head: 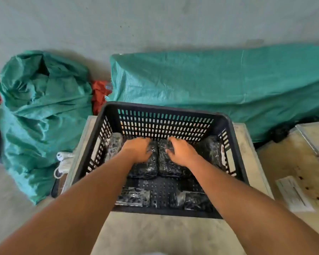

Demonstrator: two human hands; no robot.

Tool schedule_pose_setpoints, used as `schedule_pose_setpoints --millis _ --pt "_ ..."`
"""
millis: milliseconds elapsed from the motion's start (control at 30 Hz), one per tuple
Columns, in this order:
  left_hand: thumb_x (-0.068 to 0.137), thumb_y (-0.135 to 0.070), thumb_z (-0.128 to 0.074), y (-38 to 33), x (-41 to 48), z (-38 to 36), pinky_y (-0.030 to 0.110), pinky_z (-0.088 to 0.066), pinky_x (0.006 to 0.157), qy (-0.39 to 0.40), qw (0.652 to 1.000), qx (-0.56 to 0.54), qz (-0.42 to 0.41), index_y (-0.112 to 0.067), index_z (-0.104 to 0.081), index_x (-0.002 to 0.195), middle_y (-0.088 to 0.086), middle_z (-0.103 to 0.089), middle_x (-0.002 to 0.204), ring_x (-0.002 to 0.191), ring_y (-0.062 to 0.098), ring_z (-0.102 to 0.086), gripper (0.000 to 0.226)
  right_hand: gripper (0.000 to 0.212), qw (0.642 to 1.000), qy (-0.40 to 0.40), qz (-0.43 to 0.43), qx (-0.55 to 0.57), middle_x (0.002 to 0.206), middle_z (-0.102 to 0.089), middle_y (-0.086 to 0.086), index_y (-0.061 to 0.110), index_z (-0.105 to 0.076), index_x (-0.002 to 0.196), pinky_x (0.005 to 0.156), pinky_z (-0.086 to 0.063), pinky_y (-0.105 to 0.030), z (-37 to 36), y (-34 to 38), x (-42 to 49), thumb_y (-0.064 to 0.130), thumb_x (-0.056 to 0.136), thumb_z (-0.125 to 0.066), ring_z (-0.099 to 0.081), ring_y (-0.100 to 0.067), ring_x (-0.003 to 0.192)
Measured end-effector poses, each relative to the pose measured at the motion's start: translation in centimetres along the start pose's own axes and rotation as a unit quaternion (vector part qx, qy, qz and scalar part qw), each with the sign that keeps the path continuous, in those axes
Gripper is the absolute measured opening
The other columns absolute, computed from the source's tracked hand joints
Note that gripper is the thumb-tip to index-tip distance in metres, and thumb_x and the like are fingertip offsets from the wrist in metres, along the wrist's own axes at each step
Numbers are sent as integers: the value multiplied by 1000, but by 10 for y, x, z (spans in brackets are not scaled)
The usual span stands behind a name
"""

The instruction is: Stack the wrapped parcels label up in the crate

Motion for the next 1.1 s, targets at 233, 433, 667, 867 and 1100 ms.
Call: schedule_pose_setpoints --millis 233,433,667,867,1100 --pt "95 -47 -55 -5 6 -77 60 -7 120 112 993 -12 -19 -25 -16 160 8 1 169 154 31 2 79 121 983 137 -27 -116 167 19 -19 34 -3 163 121 -10 -62 -65 -42 0 59 75 -81 12 -41 154" --pt "90 -58 -59 -7 7 -102 58 12 115 138 990 -6 -36 -31 10 158 7 32 159 147 33 27 101 135 975 131 -21 -177 159 37 -21 44 22 155 123 1 -60 -91 -51 -7 21 79 -87 27 -42 149" --pt "93 -47 -62 -3 9 -102 65 11 115 144 987 -59 -43 -38 2 158 6 30 160 146 32 29 92 105 980 156 -12 -120 167 11 -19 42 -14 159 124 -4 -57 -77 -53 0 6 85 -78 11 -45 152" --pt "93 -35 -67 7 6 -96 61 7 119 120 983 -133 -46 -40 4 157 1 11 167 151 26 16 96 89 988 131 3 -80 164 -34 -8 36 -39 155 120 -31 -40 -48 -52 -8 28 78 -85 -37 -29 148" --pt "94 -25 -68 -10 -1 -68 58 -29 116 6 962 -259 -86 -54 28 146 -2 -3 167 149 31 -25 113 62 979 53 -25 197 118 -75 9 38 -71 126 93 -54 -28 8 -56 -7 33 68 -91 -67 -4 103"
Point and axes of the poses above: each hand's wrist, its own x-axis towards the middle knuckle, its own z-axis out of the back of the hand, y = z × x, the point moved 1 cm from there along x, towards the middle knuckle
